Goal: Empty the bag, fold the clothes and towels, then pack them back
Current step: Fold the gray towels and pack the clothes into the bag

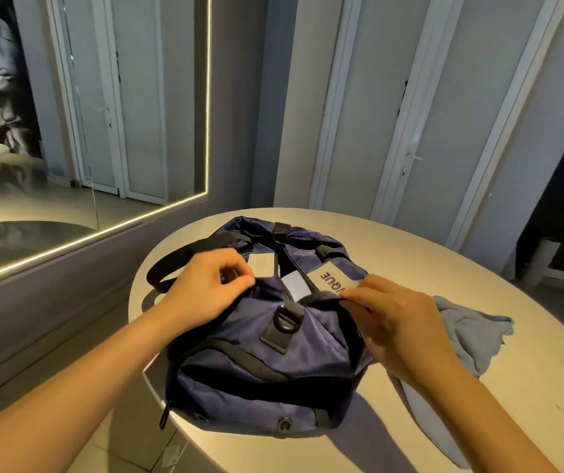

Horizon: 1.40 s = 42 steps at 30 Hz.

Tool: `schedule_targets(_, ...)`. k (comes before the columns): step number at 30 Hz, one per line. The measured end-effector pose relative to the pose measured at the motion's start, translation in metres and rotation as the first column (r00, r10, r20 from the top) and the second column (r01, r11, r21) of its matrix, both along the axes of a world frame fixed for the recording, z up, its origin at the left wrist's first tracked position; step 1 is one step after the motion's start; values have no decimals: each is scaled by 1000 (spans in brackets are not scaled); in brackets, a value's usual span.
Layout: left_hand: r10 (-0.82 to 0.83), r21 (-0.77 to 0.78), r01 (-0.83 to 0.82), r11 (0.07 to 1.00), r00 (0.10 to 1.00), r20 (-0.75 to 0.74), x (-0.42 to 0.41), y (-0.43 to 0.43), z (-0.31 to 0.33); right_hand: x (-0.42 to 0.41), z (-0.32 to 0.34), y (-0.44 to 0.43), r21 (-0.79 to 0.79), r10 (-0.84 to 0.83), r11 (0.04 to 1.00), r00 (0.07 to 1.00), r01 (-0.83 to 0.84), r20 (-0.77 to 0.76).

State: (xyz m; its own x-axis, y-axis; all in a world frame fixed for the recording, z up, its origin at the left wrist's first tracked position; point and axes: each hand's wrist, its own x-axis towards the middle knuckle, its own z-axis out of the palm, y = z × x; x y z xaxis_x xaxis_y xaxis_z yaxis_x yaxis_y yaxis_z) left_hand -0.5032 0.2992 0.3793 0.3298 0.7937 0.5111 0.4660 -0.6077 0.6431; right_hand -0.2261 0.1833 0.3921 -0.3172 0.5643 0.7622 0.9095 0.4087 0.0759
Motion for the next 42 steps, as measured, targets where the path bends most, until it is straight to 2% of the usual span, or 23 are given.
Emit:
schedule_targets(2,145,167,-167,972,980,135,6,3,12,-7,6,20,68,-61,996,997,65,-54)
schedule_targets(4,305,289,-364,885,924,232,17,9,18,-16,10,48,126,-143,980,986,153,-87)
schedule_targets(5,374,281,-426,860,901,220,22,13,17,-18,9,64,45,-205,977,975,209,-84)
schedule_targets(6,427,238,-450,861,893,144,27,20,11,-19,5,79,-114,-292,952,955,284,-56)
schedule_targets(8,467,88,-458,884,873,-140,37,31,-3,-17,-5,100,-440,-429,798,901,411,64)
schedule_targets(9,448,10,-461,887,857,-254,40,31,-6,-14,-10,105,-523,-443,740,891,423,95)
schedule_targets(10,420,-46,-450,892,862,-282,41,29,-5,-12,-13,107,-571,-438,716,895,402,81)
schedule_targets(13,324,-66,-333,941,939,-114,52,7,8,-8,-17,105,-614,-394,733,919,294,-31)
schedule_targets(14,271,-44,-278,960,956,-115,61,-5,10,-8,-17,104,-630,-385,731,921,263,-62)
schedule_targets(16,177,-80,-211,974,933,-313,83,-26,4,-6,-16,102,-685,-378,704,915,185,-141)
schedule_targets(18,74,-171,-202,964,826,-559,101,-35,-18,0,-12,100,-763,-331,644,922,64,-202)
schedule_targets(19,52,-176,-195,965,799,-599,105,-32,-31,5,-8,99,-780,-326,626,909,2,-259)
schedule_targets(20,49,-165,-185,969,796,-603,105,-29,-41,10,-3,98,-769,-336,637,880,-49,-335)
schedule_targets(22,57,-123,-156,980,813,-580,99,-21,-58,23,6,106,-636,-376,771,815,11,-442)
schedule_targets(23,53,-105,-139,985,813,-579,94,-18,-64,30,9,115,-561,-403,819,816,120,-414)
schedule_targets(25,36,-84,-106,991,804,-593,85,-16,-70,37,11,137,-533,-461,804,843,264,-277)
schedule_targets(27,11,-79,-73,994,801,-598,76,-15,-71,36,8,163,-601,-406,768,894,221,-190)
schedule_targets(29,-16,-87,-44,995,807,-591,66,-9,-70,31,3,186,-642,-343,750,924,162,-168)
schedule_targets(35,-120,-100,76,992,811,-573,23,19,-64,20,-7,231,-585,-290,791,951,177,-104)
schedule_targets(37,-160,-109,119,987,814,-558,8,28,-61,25,2,235,-585,-284,799,945,141,-161)
schedule_targets(39,-188,-114,149,982,813,-551,-3,32,-56,43,7,235,-595,-329,803,856,31,-400)
schedule_targets(41,-218,-150,162,975,807,-549,-9,33,-51,70,-3,230,-582,-426,812,629,-52,-651)
schedule_targets(42,-230,-182,155,971,810,-539,-10,33,-49,82,-12,226,-613,-497,788,519,-68,-696)
